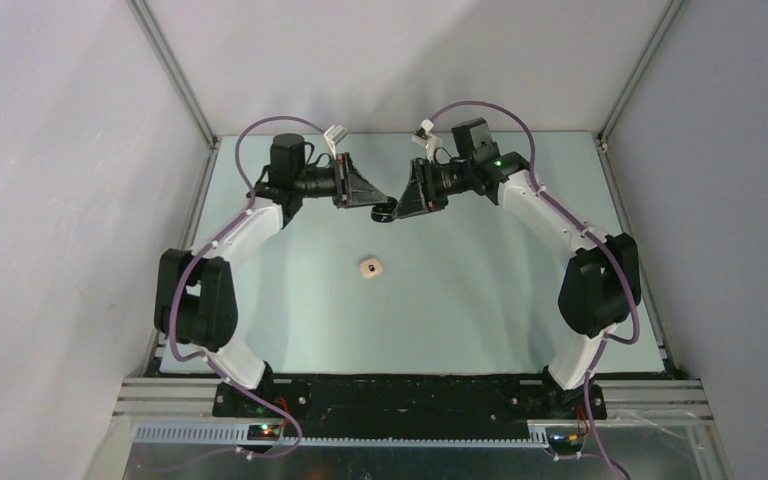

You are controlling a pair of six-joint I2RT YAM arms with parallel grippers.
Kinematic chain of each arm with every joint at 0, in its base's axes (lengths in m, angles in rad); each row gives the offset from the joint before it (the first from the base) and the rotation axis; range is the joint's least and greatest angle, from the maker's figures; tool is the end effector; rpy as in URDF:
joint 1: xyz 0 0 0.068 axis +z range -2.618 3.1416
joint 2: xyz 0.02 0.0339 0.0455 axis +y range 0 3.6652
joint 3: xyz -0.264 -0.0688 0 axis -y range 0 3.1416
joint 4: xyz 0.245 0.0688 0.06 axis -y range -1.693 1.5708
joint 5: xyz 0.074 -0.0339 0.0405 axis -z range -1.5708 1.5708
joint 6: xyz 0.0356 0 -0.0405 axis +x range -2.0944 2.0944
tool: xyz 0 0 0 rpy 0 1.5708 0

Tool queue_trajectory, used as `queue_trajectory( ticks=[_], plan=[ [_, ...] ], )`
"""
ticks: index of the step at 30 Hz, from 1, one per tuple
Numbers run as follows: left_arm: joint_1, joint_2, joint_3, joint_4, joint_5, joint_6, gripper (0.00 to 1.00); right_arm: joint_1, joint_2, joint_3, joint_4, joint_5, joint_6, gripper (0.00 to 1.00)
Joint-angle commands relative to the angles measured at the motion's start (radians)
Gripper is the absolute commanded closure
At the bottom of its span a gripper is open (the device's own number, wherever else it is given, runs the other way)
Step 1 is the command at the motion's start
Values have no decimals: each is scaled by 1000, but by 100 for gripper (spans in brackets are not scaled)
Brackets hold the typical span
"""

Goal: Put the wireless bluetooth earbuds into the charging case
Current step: Adjust the earbud with the charging case.

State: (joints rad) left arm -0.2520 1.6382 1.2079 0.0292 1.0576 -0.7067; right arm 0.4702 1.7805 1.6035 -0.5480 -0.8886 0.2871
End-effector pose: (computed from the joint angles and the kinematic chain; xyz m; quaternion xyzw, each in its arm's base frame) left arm 0.3503 -0.1222 0.2935 0.1091 0.7642 -0.5931 0.2289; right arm 0.3431 0.2054 0.3237 -0.2509 0.8038 0.5012 0.1994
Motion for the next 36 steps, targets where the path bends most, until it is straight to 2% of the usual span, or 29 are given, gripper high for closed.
queue_trajectory(
  ticks=[1,7,11,19,32,36],
  plan=[
    [5,16,28,37,1,-6,100,5,-4,17,44,-73,0,62],
    [5,12,31,37,4,3,100,-6,4,21,32,-61,9,64],
    [5,3,34,37,12,16,100,-14,3,17,33,-46,17,59],
    [-9,2,38,37,38,17,100,-8,12,18,42,-45,20,57],
    [-35,-18,32,37,71,65,100,14,23,50,21,-67,-6,61],
    [-42,-27,28,37,88,81,100,14,13,49,10,-62,-19,55]
  ],
)
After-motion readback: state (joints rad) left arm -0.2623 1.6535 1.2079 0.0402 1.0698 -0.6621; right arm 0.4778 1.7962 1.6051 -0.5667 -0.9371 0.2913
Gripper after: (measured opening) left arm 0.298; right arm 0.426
